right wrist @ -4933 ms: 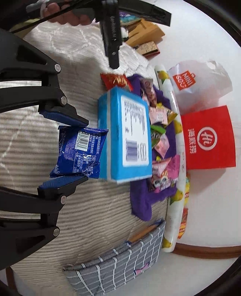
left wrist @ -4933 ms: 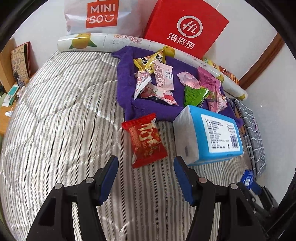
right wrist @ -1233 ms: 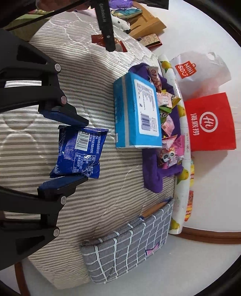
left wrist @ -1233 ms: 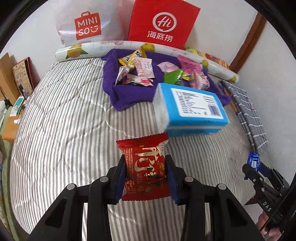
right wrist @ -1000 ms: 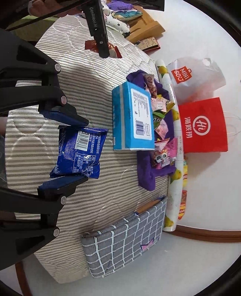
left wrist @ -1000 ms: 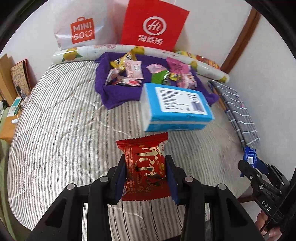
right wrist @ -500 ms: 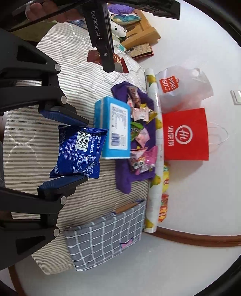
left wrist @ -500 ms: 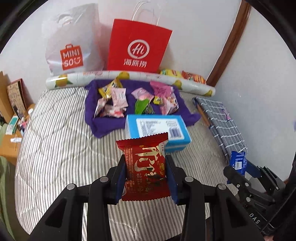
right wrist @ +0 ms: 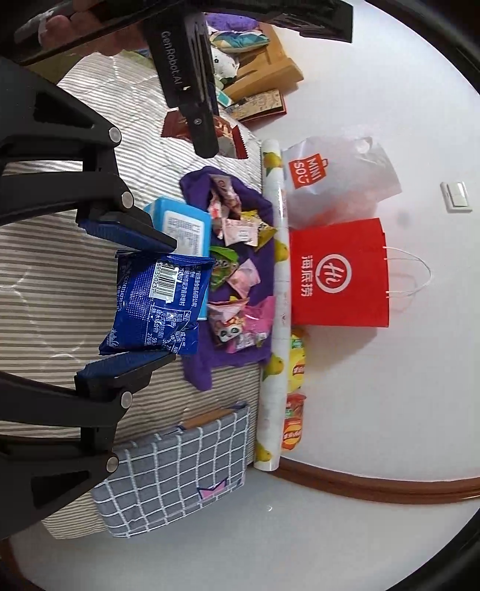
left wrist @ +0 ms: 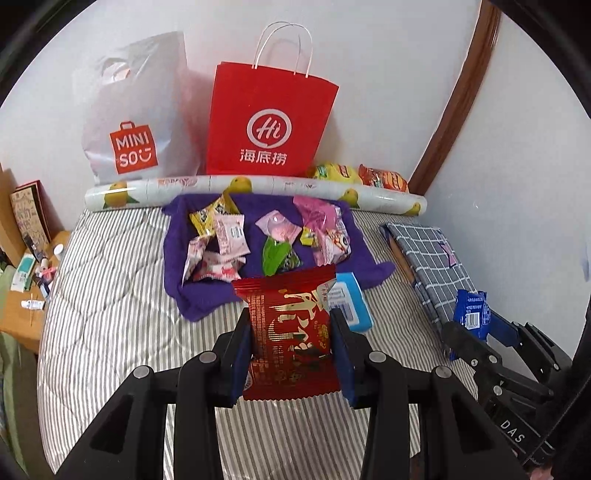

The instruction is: Organize snacks

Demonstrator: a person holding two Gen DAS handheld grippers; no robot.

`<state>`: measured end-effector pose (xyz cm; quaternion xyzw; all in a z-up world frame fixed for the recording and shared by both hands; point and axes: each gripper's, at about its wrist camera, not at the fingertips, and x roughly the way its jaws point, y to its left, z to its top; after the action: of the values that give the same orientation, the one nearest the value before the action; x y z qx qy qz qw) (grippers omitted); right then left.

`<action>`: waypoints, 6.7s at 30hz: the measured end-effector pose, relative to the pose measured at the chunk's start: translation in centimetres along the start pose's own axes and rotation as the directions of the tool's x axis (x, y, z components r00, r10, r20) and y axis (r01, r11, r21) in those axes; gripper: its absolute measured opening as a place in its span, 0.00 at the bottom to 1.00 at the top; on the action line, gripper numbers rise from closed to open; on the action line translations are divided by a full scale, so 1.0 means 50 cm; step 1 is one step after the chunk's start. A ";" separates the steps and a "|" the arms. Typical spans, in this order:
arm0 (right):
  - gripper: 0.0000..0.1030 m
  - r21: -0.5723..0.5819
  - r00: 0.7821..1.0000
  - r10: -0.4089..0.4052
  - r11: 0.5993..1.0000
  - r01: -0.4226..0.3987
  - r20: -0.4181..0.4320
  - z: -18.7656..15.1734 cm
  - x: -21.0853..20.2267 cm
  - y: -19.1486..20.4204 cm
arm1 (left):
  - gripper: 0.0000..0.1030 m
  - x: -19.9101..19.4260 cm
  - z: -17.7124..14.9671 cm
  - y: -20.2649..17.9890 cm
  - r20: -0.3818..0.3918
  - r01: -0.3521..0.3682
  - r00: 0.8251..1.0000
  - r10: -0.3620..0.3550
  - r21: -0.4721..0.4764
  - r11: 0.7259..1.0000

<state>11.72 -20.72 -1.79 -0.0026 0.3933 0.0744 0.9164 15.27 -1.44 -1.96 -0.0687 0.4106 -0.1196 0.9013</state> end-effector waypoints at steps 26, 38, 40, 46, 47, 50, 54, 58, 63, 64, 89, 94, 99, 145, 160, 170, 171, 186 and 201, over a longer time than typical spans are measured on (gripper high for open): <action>0.50 0.004 0.987 0.161 0.987 -0.161 -0.021 0.156 0.142 -0.042 | 0.36 0.086 0.143 0.018 0.022 0.025 0.999 -0.025 -0.027 0.999; 0.50 -0.015 0.988 0.150 0.989 -0.150 -0.019 0.240 0.234 -0.072 | 0.36 0.145 0.224 0.048 0.031 0.011 0.999 -0.010 -0.043 0.999; 0.50 -0.016 0.988 0.153 0.988 -0.154 -0.022 0.245 0.249 -0.077 | 0.36 0.159 0.232 0.058 0.025 0.005 1.000 -0.003 -0.053 0.999; 0.50 0.008 0.985 0.166 0.986 -0.166 -0.049 0.261 0.316 -0.097 | 0.36 0.209 0.253 0.077 -0.002 0.008 1.000 -0.008 -0.080 0.997; 0.50 0.008 0.984 0.170 0.986 -0.169 -0.056 0.264 0.328 -0.098 | 0.36 0.217 0.256 0.077 -0.004 0.006 1.000 -0.007 -0.079 0.997; 0.51 -0.001 0.981 0.179 0.984 -0.180 -0.074 0.273 0.359 -0.095 | 0.36 0.240 0.262 0.081 -0.013 0.002 1.000 -0.003 -0.080 0.997; 0.51 -0.019 0.977 0.178 0.983 -0.181 -0.120 0.272 0.412 -0.086 | 0.36 0.276 0.265 0.091 -0.037 -0.003 0.999 0.000 -0.084 0.997; 0.51 -0.019 0.971 0.165 0.985 -0.171 -0.174 0.265 0.465 -0.086 | 0.36 0.316 0.263 0.103 -0.071 -0.005 0.997 -0.002 -0.100 0.995; 0.51 -0.009 0.962 0.167 0.985 -0.173 -0.214 0.260 0.510 -0.084 | 0.36 0.365 0.259 0.108 -0.116 -0.019 0.993 0.006 -0.103 0.994; 0.51 -0.010 0.960 0.168 0.985 -0.175 -0.222 0.258 0.518 -0.083 | 0.36 0.377 0.255 0.110 -0.130 -0.025 0.991 0.012 -0.102 0.994; 0.54 -0.042 0.925 0.150 0.984 -0.176 -0.350 0.242 0.578 -0.074 | 0.36 0.490 0.214 0.100 -0.276 -0.050 0.961 0.022 -0.096 0.994; 0.55 -0.053 0.921 0.139 0.984 -0.169 -0.364 0.236 0.585 -0.073 | 0.37 0.499 0.208 0.100 -0.292 -0.050 0.956 0.020 -0.095 0.994; 0.65 -0.065 0.922 0.120 0.986 -0.155 -0.368 0.233 0.590 -0.073 | 0.37 0.508 0.206 0.102 -0.304 -0.053 0.952 0.023 -0.090 0.995; 0.96 0.038 0.996 -0.075 0.996 0.077 -0.045 0.067 0.021 -0.034 | 0.80 -0.006 0.016 -0.034 0.019 -0.135 0.991 0.134 0.042 0.990; 0.98 0.106 0.997 -0.077 0.991 0.075 0.012 -0.007 -0.114 -0.057 | 0.91 -0.123 -0.047 -0.103 0.154 -0.175 0.975 0.158 0.107 0.979; 0.98 0.098 0.996 -0.080 0.992 0.077 0.029 -0.014 -0.136 -0.055 | 0.91 -0.133 -0.055 -0.105 0.164 -0.198 0.970 0.180 0.096 0.976; 0.98 0.099 0.997 -0.078 0.992 0.075 0.029 -0.014 -0.137 -0.055 | 0.91 -0.135 -0.055 -0.105 0.165 -0.199 0.969 0.182 0.095 0.975; 0.98 0.099 0.997 -0.067 0.993 0.063 0.034 -0.019 -0.143 -0.054 | 0.91 -0.142 -0.053 -0.100 0.168 -0.204 0.968 0.188 0.083 0.975; 0.98 0.099 0.997 -0.065 0.993 0.061 0.033 -0.020 -0.145 -0.049 | 0.91 -0.146 -0.052 -0.098 0.169 -0.203 0.968 0.188 0.077 0.976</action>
<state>6.44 -24.18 2.62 0.0312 0.3794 0.0260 0.9244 7.89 -4.21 2.71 0.0047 0.3353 -0.0434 0.9411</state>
